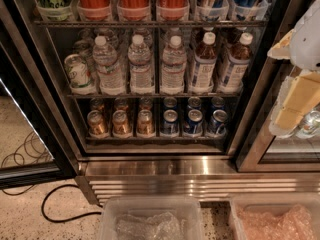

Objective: Pick blue plastic bottle from middle shelf of fridge

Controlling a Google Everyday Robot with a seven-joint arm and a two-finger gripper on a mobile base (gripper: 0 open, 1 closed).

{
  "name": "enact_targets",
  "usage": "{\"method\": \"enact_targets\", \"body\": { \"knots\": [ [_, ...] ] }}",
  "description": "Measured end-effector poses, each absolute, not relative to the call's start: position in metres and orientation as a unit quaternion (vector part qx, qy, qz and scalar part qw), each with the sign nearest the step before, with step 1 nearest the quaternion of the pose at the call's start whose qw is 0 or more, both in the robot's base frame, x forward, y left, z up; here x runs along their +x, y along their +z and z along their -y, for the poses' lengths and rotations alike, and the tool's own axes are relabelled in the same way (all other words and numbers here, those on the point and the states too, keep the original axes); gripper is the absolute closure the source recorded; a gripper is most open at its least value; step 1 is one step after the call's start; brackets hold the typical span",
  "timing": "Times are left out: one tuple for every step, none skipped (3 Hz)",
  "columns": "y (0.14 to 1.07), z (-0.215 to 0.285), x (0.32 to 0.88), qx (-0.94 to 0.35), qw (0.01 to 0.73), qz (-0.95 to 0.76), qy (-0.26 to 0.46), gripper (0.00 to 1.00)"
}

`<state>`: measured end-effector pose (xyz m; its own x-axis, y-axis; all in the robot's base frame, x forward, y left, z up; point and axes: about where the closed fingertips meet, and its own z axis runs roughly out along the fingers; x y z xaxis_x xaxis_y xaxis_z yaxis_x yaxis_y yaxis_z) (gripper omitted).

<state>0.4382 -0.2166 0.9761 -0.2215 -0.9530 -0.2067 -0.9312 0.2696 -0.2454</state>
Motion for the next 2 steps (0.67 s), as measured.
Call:
{"method": "enact_targets", "body": {
  "knots": [
    [0.9761, 0.2166, 0.4382, -0.603, 0.159, -0.781, -0.034, 0.00],
    [0.9719, 0.2112, 0.4429, -0.599, 0.174, -0.782, -0.010, 0.00]
  ]
}}
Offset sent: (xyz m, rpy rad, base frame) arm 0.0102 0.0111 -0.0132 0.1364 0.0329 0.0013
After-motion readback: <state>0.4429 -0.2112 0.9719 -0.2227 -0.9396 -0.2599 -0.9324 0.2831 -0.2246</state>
